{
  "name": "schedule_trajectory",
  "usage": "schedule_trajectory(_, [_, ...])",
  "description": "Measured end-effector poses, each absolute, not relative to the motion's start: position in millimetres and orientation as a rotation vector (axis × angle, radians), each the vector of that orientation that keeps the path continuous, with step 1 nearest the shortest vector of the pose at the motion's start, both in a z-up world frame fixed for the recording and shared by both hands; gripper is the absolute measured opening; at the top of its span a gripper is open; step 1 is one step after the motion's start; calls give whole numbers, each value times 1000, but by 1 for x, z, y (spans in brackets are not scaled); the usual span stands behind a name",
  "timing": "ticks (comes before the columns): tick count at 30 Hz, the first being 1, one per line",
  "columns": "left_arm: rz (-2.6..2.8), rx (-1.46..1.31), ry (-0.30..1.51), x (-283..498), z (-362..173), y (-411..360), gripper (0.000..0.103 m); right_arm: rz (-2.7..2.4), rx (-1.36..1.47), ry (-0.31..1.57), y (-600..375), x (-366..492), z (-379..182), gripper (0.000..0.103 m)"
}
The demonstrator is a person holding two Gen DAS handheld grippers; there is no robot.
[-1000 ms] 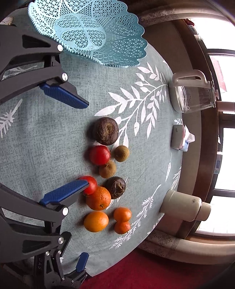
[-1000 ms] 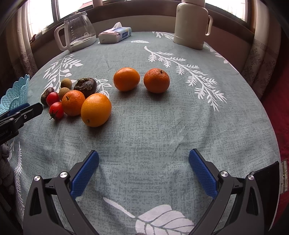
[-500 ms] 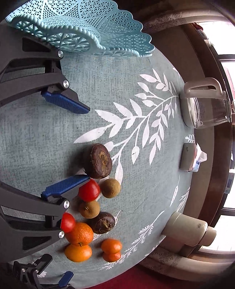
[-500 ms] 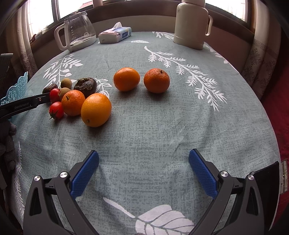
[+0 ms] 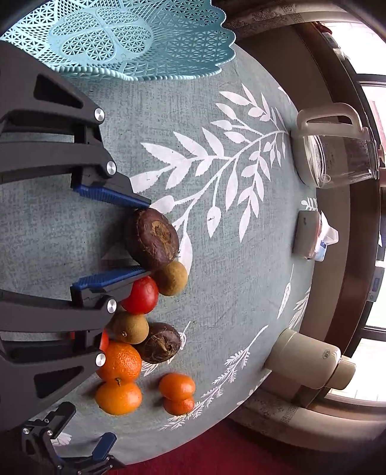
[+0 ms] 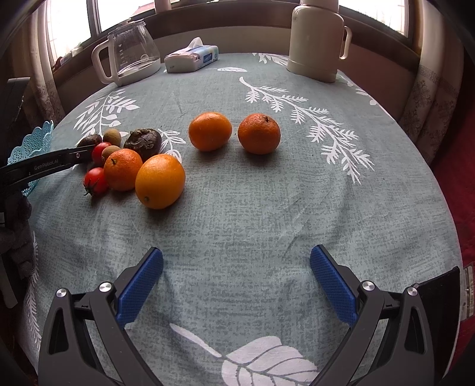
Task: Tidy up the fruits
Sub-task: 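Close the left tool around the large dark brown fruit, then lift the dark brown fruit with the left tool and carry it over the blue basket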
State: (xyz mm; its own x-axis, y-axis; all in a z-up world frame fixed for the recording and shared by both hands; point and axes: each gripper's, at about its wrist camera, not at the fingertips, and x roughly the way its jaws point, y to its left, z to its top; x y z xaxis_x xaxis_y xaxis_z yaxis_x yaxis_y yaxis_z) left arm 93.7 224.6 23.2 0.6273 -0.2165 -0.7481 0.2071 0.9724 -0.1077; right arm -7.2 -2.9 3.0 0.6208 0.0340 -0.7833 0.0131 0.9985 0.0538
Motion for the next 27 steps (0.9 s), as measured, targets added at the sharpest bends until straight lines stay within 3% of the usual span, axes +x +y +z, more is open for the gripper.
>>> schedule_trajectory(18, [-230,-47,699,56,72,246,41,130,93,728,26,-1,45,95])
schedule_trajectory(21, [-217,-52,673,52,82,252,41,147,95,729,30,7,45,87])
schedule_trajectory(23, [-205,-61,658,50,87,258,41,157,115,748,32,13,41,73])
schedule_trajectory(27, [-179,-83,637,49,96,272,41,155,134,785,33,21,30,65])
